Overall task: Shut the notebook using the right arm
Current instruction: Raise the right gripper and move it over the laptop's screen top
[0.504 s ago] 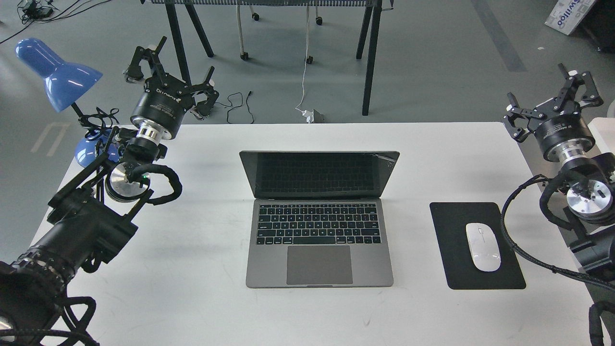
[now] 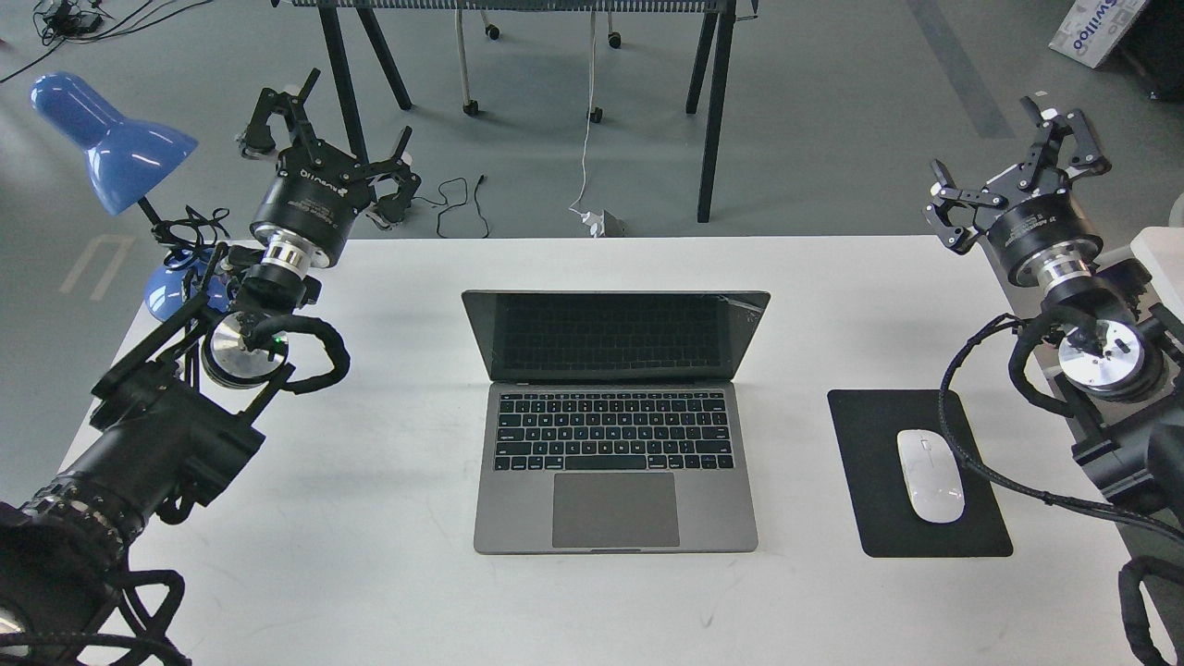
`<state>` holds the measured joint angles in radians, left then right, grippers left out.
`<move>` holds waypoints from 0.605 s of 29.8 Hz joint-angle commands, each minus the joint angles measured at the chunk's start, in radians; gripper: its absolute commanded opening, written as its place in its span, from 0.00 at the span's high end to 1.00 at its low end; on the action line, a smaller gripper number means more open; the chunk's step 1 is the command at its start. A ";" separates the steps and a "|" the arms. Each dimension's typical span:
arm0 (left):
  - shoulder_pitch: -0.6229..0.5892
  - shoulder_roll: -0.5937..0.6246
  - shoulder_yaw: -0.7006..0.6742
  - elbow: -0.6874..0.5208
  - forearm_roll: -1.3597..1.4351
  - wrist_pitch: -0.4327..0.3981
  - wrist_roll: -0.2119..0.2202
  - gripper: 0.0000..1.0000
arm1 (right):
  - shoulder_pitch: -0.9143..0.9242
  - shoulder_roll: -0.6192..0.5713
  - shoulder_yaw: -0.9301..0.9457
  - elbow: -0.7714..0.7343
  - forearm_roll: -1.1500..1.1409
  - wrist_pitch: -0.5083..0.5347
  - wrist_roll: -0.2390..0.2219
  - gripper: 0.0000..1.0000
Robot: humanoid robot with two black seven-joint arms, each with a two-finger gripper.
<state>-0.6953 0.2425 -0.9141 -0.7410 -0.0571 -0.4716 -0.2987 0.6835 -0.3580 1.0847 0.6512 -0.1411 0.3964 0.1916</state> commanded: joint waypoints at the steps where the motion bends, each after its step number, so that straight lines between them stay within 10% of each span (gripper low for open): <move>1: 0.002 0.000 -0.002 -0.001 -0.003 -0.001 0.000 0.00 | 0.079 0.005 -0.075 -0.012 -0.002 -0.002 0.000 0.00; 18: 0.003 0.000 -0.003 -0.001 -0.003 -0.002 0.001 0.00 | 0.122 0.212 -0.341 0.074 -0.002 -0.002 -0.001 0.00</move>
<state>-0.6919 0.2423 -0.9170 -0.7426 -0.0599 -0.4728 -0.2991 0.8325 -0.1502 0.7817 0.6726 -0.1430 0.3933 0.1919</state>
